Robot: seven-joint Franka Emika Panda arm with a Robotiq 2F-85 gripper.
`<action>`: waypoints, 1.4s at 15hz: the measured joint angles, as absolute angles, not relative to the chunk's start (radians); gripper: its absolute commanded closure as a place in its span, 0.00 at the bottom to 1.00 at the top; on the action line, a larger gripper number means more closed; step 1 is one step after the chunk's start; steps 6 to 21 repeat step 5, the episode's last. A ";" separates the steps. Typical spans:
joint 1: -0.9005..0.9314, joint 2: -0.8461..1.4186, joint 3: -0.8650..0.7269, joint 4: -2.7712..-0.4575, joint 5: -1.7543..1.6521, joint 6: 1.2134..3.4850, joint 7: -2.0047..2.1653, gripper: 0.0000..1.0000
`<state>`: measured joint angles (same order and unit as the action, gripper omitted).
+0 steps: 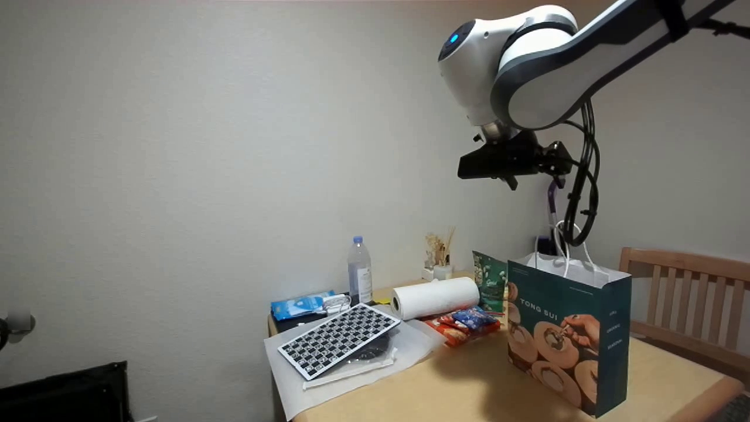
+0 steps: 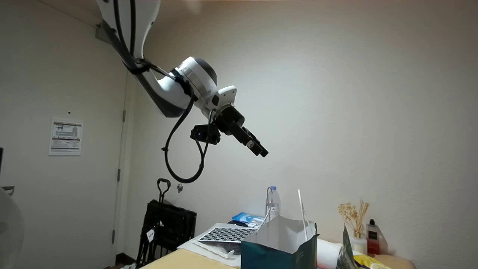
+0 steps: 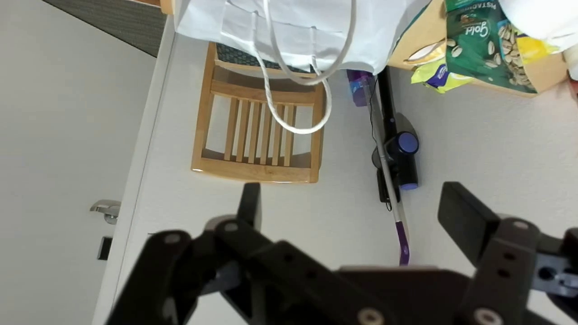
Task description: Put the clear plastic in the green paper bag.
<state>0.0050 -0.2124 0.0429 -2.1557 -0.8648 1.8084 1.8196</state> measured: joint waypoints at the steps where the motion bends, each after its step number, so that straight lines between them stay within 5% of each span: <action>1: 0.005 -0.212 0.042 -2.159 -0.866 1.808 1.820 0.00; 21: 0.005 -0.212 0.042 -2.163 -0.867 1.808 1.820 0.00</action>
